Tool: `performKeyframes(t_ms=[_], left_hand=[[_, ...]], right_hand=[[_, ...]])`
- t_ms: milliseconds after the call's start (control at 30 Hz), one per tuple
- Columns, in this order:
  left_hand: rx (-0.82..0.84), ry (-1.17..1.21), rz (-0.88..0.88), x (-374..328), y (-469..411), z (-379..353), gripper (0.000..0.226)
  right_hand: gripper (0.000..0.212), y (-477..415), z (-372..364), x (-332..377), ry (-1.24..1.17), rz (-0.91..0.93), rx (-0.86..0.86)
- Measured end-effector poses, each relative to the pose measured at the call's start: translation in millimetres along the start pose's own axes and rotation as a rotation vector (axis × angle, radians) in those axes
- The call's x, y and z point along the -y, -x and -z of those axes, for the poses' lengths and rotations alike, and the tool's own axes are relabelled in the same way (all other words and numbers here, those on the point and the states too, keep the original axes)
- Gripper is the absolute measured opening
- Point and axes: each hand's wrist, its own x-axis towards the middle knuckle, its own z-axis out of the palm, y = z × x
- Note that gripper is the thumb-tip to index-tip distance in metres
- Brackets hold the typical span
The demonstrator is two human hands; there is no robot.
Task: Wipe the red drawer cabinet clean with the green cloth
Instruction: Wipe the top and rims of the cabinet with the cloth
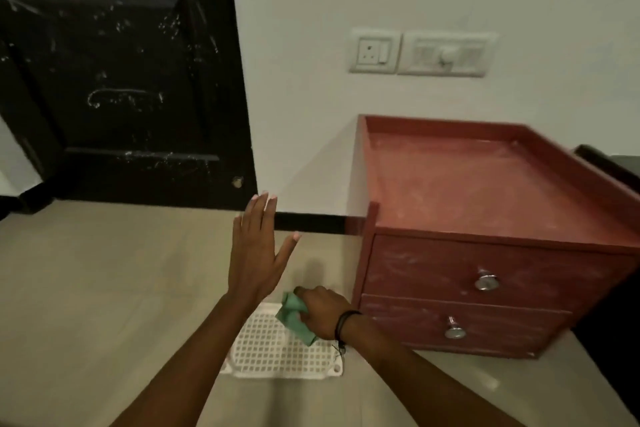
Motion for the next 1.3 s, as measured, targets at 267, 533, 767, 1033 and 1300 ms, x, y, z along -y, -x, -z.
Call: performKeyframes(t_ms=[267, 533, 767, 1033, 1300], left_hand=[[0.052, 0.0, -0.261, -121, -120, 40, 0.076], [0.056, -0.037, -0.301, -159, -147, 47, 0.075], [0.059, -0.088, -0.303, -159, -150, 55, 0.071], [0.167, -0.15, -0.251, -142, -142, 33, 0.076], [0.328, -0.026, -0.198, -150, -128, -3, 0.057]], right_hand=[[0.027, 77, 163, 6, -0.074, 0.11, -0.157], [0.016, 112, 267, -4, -0.005, 0.129, -0.235], [0.013, 125, 306, -29, -0.013, 0.009, -0.424], [0.028, 116, 333, -67, 0.076, -0.065, -0.665], [0.039, 88, 282, -90, 0.34, 0.048, -0.804]])
